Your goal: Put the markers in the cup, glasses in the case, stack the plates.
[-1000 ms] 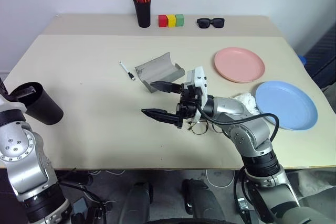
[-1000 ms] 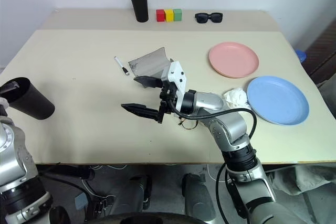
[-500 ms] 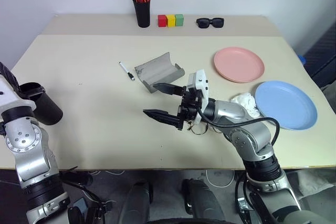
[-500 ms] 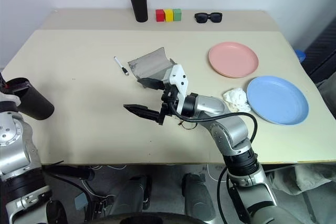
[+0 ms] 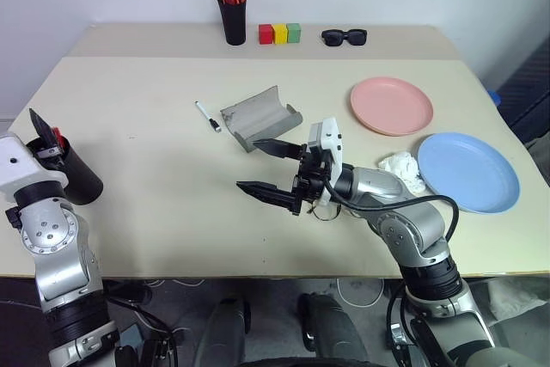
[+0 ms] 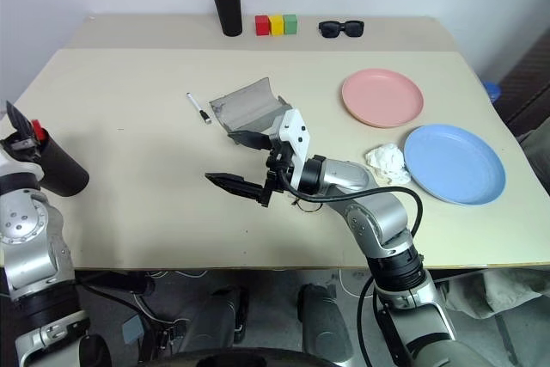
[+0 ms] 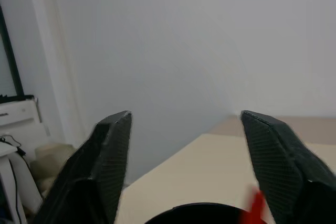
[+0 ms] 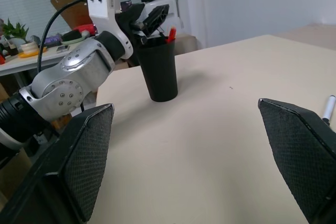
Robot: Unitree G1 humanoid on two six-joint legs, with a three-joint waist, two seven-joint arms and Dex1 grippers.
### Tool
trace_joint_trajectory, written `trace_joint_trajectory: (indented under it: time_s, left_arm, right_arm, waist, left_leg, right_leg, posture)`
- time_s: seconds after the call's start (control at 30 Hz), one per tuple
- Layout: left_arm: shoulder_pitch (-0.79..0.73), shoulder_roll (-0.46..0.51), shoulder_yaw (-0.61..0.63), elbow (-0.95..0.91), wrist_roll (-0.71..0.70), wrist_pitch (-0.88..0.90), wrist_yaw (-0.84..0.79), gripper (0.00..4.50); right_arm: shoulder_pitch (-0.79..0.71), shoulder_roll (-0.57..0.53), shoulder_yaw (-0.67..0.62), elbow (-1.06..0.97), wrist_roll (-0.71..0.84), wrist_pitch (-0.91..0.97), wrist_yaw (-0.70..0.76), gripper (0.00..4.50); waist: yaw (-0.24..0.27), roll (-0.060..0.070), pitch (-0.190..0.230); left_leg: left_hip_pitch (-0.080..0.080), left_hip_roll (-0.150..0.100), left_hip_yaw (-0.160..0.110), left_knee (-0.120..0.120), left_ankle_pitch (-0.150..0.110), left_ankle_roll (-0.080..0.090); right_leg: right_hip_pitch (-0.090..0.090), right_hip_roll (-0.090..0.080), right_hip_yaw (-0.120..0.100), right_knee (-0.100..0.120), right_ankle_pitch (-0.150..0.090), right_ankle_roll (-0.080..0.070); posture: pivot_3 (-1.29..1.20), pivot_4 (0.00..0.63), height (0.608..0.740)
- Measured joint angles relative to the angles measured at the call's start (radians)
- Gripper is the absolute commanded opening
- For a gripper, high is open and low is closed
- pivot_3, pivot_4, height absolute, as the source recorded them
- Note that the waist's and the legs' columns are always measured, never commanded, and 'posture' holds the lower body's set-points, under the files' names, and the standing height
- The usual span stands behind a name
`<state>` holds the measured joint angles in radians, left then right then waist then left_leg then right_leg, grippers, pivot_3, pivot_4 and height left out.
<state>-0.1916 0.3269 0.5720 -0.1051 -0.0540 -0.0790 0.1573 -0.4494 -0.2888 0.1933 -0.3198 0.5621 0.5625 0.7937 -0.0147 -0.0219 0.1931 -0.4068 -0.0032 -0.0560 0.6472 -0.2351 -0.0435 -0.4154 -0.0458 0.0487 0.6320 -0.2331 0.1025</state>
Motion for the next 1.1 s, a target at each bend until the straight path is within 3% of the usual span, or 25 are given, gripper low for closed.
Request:
trace_joint_trajectory:
  time_s: [0.23,0.37,0.47,0.57,0.67,0.87,1.1]
  left_arm:
    - [-0.108,0.003,-0.085,-0.093,-0.065,0.097,-0.055,3.21]
    - [-0.275,0.026,-0.243,-0.173,-0.133,0.318,-0.140,4.44]
    - [-0.387,0.007,-0.314,-0.135,-0.150,0.592,-0.118,4.44]
    - [-0.491,-0.045,-0.368,0.011,-0.145,0.823,-0.070,4.44]
    - [-0.623,-0.108,-0.365,0.278,-0.115,0.919,0.021,4.44]
    - [-0.843,-0.144,-0.330,0.784,-0.094,0.856,0.087,4.44]
    - [-0.983,-0.148,-0.300,1.127,-0.089,0.699,0.128,4.44]
  right_arm:
    - [-0.002,-0.013,-0.009,0.000,0.000,0.000,-0.002,4.50]
    - [-0.006,-0.039,-0.043,0.001,0.000,-0.001,-0.011,4.50]
    - [-0.009,-0.061,-0.081,0.010,0.000,-0.002,-0.020,4.50]
    - [-0.008,-0.075,-0.101,0.018,-0.005,-0.006,-0.023,4.50]
    - [-0.003,-0.078,-0.104,0.024,-0.011,-0.010,-0.031,4.50]
    - [0.021,-0.079,-0.105,0.017,-0.018,-0.013,-0.054,4.50]
    - [0.061,-0.086,-0.106,-0.009,-0.019,-0.013,-0.078,4.50]
  waist:
    - [0.007,-0.001,0.000]
    - [0.001,-0.001,0.000]
    - [-0.006,0.000,0.000]
    - [-0.007,0.000,0.000]
    - [-0.005,-0.001,0.000]
    - [-0.001,-0.001,0.000]
    - [0.000,-0.001,0.001]
  left_leg:
    - [-0.001,0.000,-0.001,0.001,0.000,0.000]
    - [0.000,-0.001,-0.001,0.001,0.000,0.000]
    - [0.001,-0.001,-0.002,0.000,0.000,0.000]
    - [0.001,-0.001,-0.003,-0.001,0.000,0.000]
    - [0.000,-0.001,-0.003,0.000,0.000,0.000]
    - [-0.001,-0.001,-0.002,-0.001,0.000,0.000]
    - [-0.002,-0.002,-0.002,-0.001,0.000,0.000]
  right_leg:
    - [0.001,0.000,-0.001,-0.001,0.000,0.000]
    - [0.002,0.000,-0.001,-0.002,0.000,0.000]
    - [0.002,0.001,-0.001,-0.001,0.000,0.001]
    - [0.002,0.002,-0.001,-0.001,0.000,0.001]
    - [0.001,0.002,-0.001,-0.001,0.000,0.001]
    - [0.000,0.001,-0.001,-0.001,0.000,0.001]
    - [-0.001,0.000,-0.001,-0.001,0.000,0.002]
  posture:
    - [0.00,0.150,0.740]
    - [0.00,0.150,0.740]
    - [0.00,0.150,0.740]
    - [0.00,0.150,0.740]
    - [0.00,0.150,0.740]
    - [0.00,0.150,0.740]
    - [0.00,0.150,0.740]
